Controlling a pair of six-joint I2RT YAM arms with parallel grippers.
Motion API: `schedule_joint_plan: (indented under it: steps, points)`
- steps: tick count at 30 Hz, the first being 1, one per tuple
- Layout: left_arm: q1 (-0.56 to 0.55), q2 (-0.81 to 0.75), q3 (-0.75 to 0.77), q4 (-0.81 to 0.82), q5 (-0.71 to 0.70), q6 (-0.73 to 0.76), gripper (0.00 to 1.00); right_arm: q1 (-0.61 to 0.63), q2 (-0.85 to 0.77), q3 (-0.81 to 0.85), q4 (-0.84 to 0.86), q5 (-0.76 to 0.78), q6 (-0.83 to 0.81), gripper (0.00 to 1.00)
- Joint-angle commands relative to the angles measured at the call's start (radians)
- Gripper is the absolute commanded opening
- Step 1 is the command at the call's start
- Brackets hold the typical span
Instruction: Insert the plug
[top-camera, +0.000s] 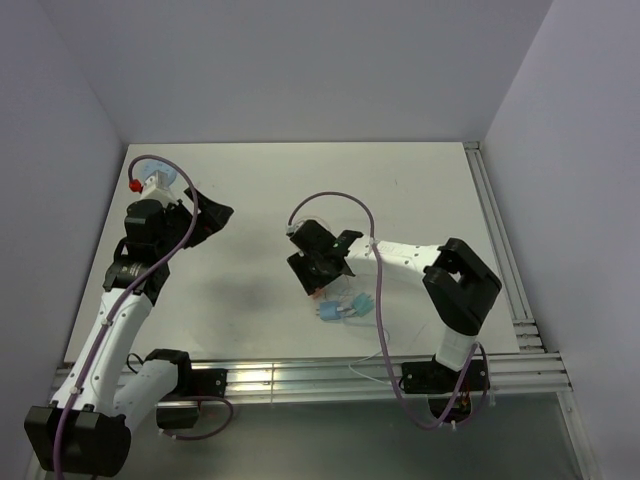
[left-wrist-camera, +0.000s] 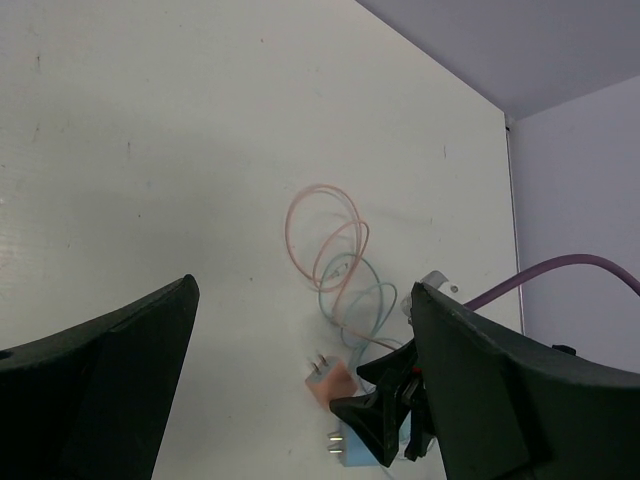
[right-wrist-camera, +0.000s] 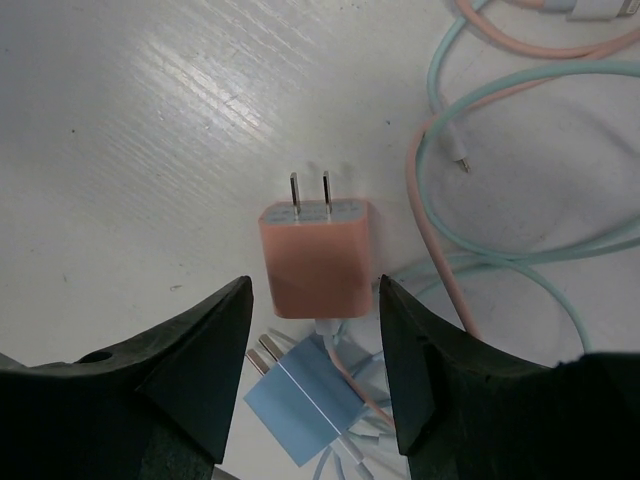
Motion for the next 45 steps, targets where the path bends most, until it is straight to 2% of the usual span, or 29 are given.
schedule_joint_plan:
  steps: [1, 9, 14, 17, 18, 22, 24, 27, 31, 33, 40, 45]
  points:
    - [-0.005, -0.011, 0.024, 0.013, 0.023, 0.017, 0.93, 0.010, 0.026, 0.019, 0.024, 0.022, -0.003, 0.61]
    - [-0.005, -0.023, 0.019, 0.003, 0.019, 0.022, 0.94, 0.019, 0.061, 0.028, 0.032, 0.014, 0.002, 0.59]
    - [-0.005, -0.023, 0.016, 0.010, 0.031, 0.020, 0.94, 0.022, 0.084, 0.057, 0.021, 0.034, -0.001, 0.47]
    - [-0.005, -0.022, 0.024, 0.004, 0.034, 0.025, 0.94, 0.022, 0.064, 0.066, 0.029, 0.050, -0.008, 0.18]
    - [-0.005, -0.020, 0.029, 0.001, 0.034, 0.028, 0.94, 0.022, 0.045, 0.074, 0.028, 0.062, -0.014, 0.01]
    - [-0.005, -0.020, 0.044, -0.011, 0.042, 0.031, 0.94, 0.018, -0.034, 0.209, -0.061, 0.187, -0.046, 0.00]
    - [-0.005, -0.023, 0.049, -0.011, 0.052, 0.031, 0.94, 0.008, -0.069, 0.270, -0.094, 0.199, -0.061, 0.00]
    - [-0.005, -0.030, 0.055, -0.008, 0.072, 0.035, 0.94, -0.050, -0.130, 0.454, -0.173, 0.134, -0.080, 0.00]
    - [-0.005, -0.033, 0.059, -0.010, 0.085, 0.039, 0.94, -0.136, -0.196, 0.620, -0.219, 0.039, -0.109, 0.00]
    - [-0.005, -0.033, 0.059, -0.002, 0.102, 0.037, 0.94, -0.185, -0.229, 0.686, -0.209, -0.002, -0.120, 0.00]
    - [-0.005, -0.033, 0.046, 0.061, 0.200, 0.036, 0.93, -0.225, -0.267, 0.911, -0.134, 0.041, -0.184, 0.00]
    - [-0.005, -0.005, 0.065, 0.144, 0.341, 0.008, 0.92, -0.231, -0.266, 1.002, 0.029, 0.073, -0.235, 0.00]
